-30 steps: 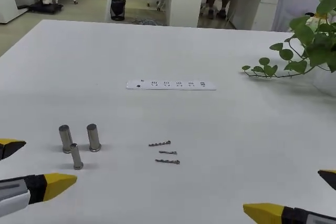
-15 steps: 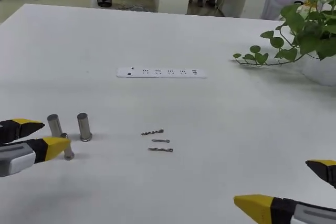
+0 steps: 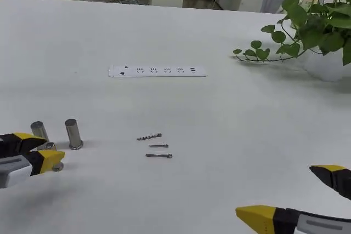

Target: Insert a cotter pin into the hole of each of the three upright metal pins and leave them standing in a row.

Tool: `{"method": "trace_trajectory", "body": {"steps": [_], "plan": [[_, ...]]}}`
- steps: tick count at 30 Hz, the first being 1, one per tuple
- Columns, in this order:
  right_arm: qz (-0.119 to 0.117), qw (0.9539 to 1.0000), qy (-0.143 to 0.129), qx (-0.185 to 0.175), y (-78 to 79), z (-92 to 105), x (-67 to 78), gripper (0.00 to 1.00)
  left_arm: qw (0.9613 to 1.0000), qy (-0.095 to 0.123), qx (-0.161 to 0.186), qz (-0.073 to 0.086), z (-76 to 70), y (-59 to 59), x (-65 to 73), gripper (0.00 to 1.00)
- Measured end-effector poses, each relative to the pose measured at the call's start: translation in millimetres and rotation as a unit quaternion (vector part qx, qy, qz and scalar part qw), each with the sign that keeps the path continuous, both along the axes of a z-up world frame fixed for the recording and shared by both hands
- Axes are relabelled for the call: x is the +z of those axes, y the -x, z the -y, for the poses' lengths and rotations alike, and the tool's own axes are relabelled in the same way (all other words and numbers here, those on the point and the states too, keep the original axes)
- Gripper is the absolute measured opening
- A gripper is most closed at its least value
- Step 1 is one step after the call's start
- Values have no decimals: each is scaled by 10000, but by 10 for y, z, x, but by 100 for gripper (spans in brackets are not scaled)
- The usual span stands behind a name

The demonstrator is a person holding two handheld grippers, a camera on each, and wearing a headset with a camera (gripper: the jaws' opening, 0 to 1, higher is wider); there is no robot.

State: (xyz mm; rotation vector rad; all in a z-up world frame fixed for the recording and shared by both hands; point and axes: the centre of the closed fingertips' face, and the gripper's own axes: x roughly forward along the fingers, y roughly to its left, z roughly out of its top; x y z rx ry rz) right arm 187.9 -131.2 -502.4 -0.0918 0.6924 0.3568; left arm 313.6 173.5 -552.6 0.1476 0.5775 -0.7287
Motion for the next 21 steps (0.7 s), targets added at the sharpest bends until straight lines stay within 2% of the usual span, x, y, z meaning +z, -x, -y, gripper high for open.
{"method": "trace_trajectory", "body": {"steps": [5, 11, 19, 21], "plan": [[-49, 10000, -36, 12, 12, -34, -32, 94, 9998, -177, -23, -21, -25, -12, -74, 18], [-79, 10000, -8, -14, 10, -35, -54, 94, 9999, -145, -7, -22, -16, -41, -93, 15], [-54, 10000, 18, -36, -5, -35, -41, 94, 9997, -246, 40, 72, -34, -86, -121, 6], [-56, 10000, 17, -31, -1, -44, -46, 94, 9998, -208, 3, 34, -24, -71, -122, 6]]}}
